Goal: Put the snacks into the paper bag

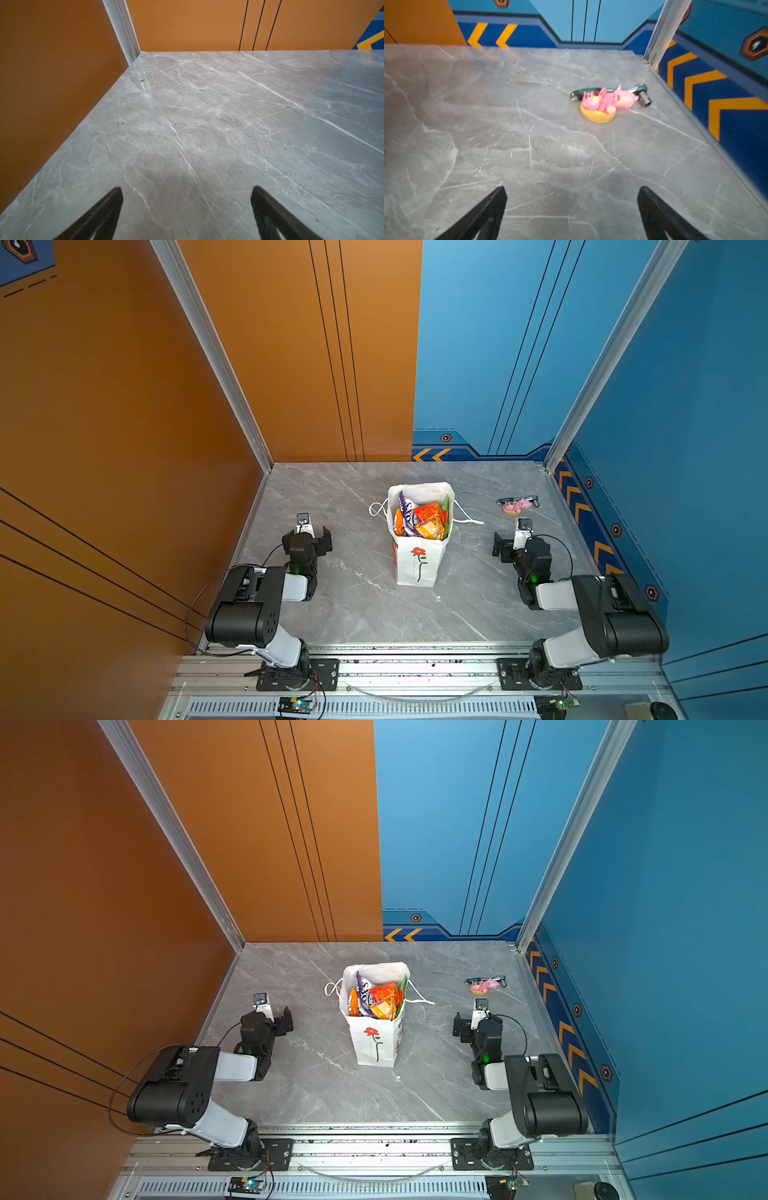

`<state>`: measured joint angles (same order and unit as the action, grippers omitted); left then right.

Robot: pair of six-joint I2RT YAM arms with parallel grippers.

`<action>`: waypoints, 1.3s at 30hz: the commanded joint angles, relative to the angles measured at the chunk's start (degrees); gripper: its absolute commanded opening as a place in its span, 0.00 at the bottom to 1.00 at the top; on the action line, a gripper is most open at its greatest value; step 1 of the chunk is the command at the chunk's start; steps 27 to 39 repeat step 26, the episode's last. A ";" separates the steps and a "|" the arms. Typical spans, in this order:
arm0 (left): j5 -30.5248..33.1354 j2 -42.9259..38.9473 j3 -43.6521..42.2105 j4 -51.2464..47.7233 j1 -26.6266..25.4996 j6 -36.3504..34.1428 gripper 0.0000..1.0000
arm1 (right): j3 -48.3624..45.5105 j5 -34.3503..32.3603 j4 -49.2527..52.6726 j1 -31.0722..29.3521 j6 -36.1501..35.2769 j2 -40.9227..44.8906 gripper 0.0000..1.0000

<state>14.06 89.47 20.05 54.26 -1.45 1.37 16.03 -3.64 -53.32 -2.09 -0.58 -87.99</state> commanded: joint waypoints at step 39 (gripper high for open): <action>0.78 -0.38 0.44 0.21 -1.02 -0.29 0.98 | 5.57 -8.91 3.17 -0.81 3.95 0.27 1.00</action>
